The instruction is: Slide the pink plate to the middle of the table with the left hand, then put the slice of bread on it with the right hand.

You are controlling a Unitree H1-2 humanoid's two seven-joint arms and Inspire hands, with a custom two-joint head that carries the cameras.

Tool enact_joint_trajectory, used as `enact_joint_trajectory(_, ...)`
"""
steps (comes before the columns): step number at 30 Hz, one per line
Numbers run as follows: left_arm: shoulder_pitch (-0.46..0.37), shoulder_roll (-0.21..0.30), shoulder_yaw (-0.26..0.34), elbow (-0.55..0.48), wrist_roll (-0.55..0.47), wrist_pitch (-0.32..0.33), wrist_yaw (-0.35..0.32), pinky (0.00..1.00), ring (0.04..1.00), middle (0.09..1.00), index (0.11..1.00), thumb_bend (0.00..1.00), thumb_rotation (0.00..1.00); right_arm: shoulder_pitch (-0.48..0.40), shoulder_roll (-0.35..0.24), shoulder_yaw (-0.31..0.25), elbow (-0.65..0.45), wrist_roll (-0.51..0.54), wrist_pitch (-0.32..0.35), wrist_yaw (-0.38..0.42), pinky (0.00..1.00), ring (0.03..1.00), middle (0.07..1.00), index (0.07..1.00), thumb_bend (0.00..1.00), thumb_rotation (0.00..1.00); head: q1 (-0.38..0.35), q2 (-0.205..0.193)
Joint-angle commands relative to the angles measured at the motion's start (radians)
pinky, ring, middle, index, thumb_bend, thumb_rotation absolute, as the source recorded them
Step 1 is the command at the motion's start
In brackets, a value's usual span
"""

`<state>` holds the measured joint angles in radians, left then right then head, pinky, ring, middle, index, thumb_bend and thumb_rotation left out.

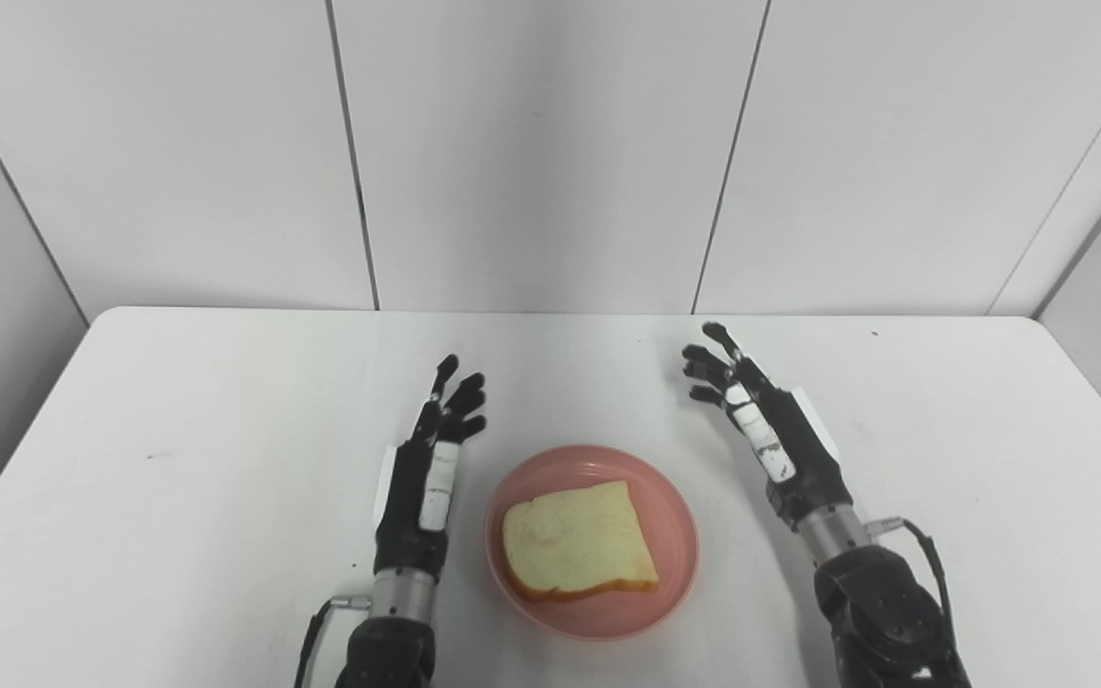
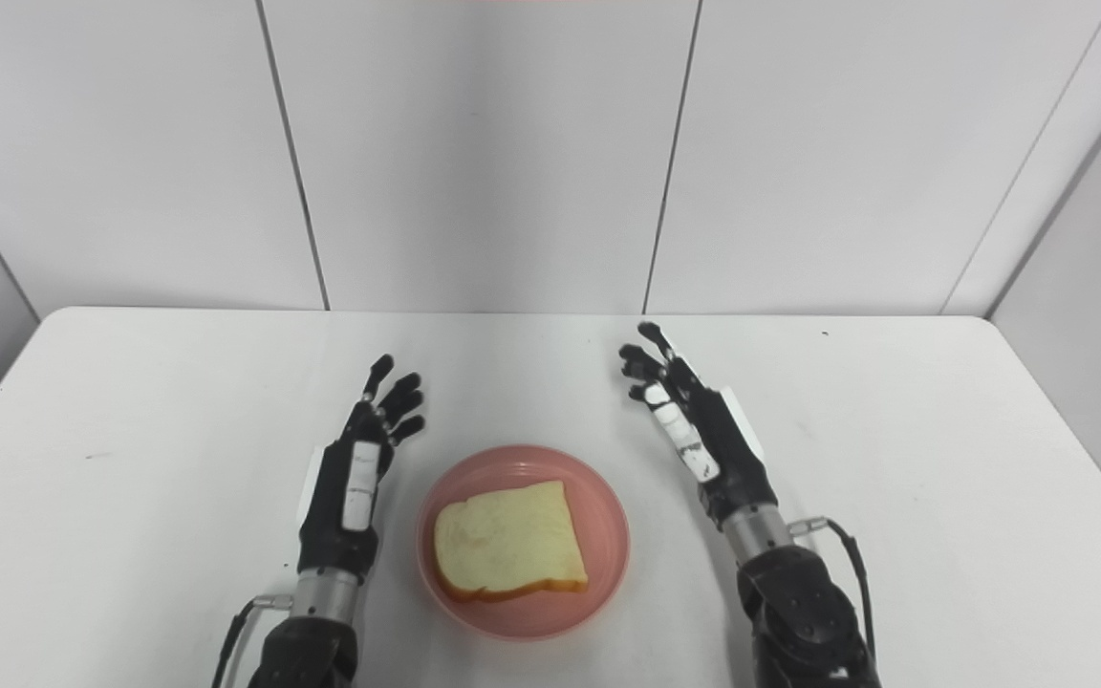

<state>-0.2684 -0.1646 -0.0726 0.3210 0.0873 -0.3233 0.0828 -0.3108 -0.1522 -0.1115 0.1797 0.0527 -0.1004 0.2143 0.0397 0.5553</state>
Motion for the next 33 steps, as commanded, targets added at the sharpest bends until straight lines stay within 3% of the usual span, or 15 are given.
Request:
enact_joint_trajectory(1, 0.031, 0.011, 0.003, -0.058, 0.004, 0.005, 0.0, 0.91, 0.931, 0.928, 0.931, 0.87, 1.0, 0.005, -0.001, -0.021, -0.006, 0.046, -0.019, -0.018, 0.84, 0.844, 0.852, 0.907, 0.99, 0.99, 0.002, 0.001)
enact_joint_trajectory(7, 0.098, 0.024, 0.001, -0.204, -0.029, 0.112, -0.024, 0.99, 0.95, 0.938, 0.929, 0.91, 1.0, 0.051, 0.015, -0.028, 0.014, 0.064, -0.054, -0.048, 0.84, 0.834, 0.857, 0.895, 0.96, 0.97, 0.057, 0.02)
enact_joint_trajectory(15, 0.132, 0.029, 0.015, -0.266, -0.048, 0.209, -0.02, 1.0, 0.96, 0.945, 0.93, 0.91, 1.0, 0.088, 0.063, -0.038, -0.003, 0.137, -0.053, -0.066, 0.84, 0.843, 0.869, 0.879, 0.94, 0.89, 0.061, 0.062)
enact_joint_trajectory(25, 0.128, 0.062, 0.03, -0.277, -0.068, 0.249, -0.038, 0.98, 0.945, 0.929, 0.94, 0.9, 1.0, 0.123, 0.144, -0.04, -0.036, 0.164, -0.035, -0.131, 0.89, 0.885, 0.91, 0.905, 0.86, 0.9, 0.023, 0.078)
enact_joint_trajectory(33, 0.128, 0.065, 0.03, -0.284, -0.07, 0.252, -0.038, 0.96, 0.93, 0.921, 0.938, 0.88, 1.0, 0.13, 0.155, -0.03, -0.05, 0.165, -0.016, -0.147, 0.88, 0.878, 0.905, 0.899, 0.88, 0.89, 0.006, 0.088)
